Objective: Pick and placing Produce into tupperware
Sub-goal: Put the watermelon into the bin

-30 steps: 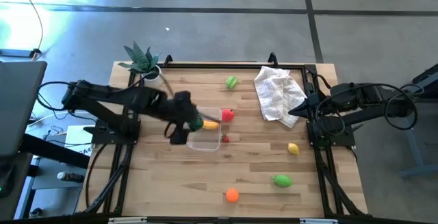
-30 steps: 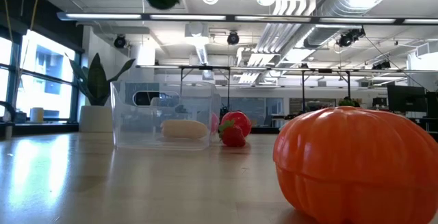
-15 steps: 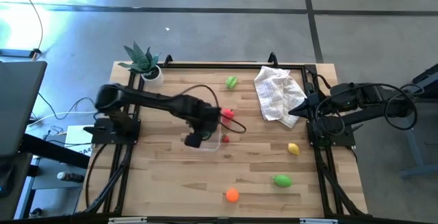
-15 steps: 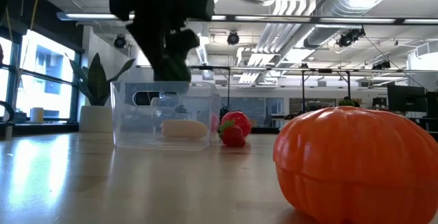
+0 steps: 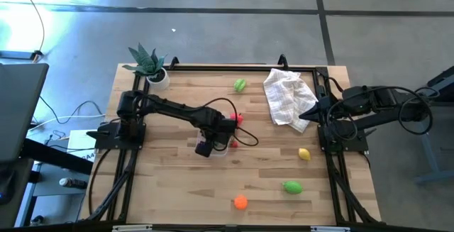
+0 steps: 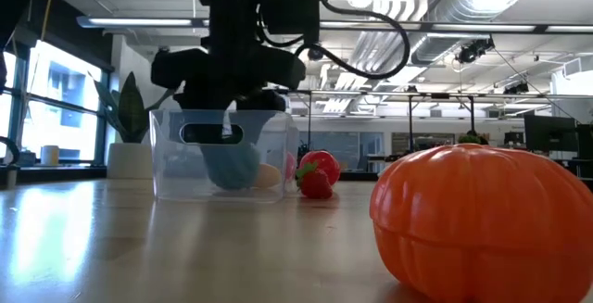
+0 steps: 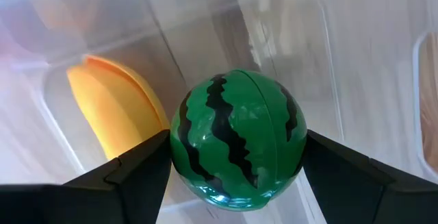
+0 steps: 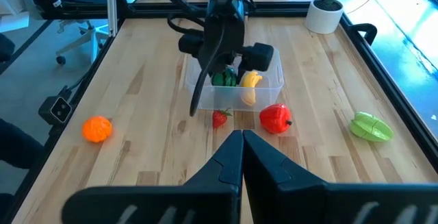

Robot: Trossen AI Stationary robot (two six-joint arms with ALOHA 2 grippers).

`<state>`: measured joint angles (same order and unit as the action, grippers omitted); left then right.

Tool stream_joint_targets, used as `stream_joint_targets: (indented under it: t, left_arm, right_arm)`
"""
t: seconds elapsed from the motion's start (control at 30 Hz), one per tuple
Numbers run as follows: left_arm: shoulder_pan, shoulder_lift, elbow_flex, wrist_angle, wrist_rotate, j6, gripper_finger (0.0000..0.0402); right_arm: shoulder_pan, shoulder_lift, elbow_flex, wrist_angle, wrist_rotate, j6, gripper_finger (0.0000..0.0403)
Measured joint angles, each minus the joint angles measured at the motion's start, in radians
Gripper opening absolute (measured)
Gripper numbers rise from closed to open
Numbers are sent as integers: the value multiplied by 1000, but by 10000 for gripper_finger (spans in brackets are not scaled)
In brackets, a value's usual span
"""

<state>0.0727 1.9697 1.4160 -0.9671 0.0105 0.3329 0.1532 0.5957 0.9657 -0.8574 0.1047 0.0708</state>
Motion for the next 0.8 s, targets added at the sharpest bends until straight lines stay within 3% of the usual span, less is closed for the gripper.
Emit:
stream_joint_targets:
  t: [0.8]
  left_arm:
    - [0, 0, 0, -35, -60, -102, 292]
  right_arm:
    - [0, 0, 0, 0, 0, 0, 0]
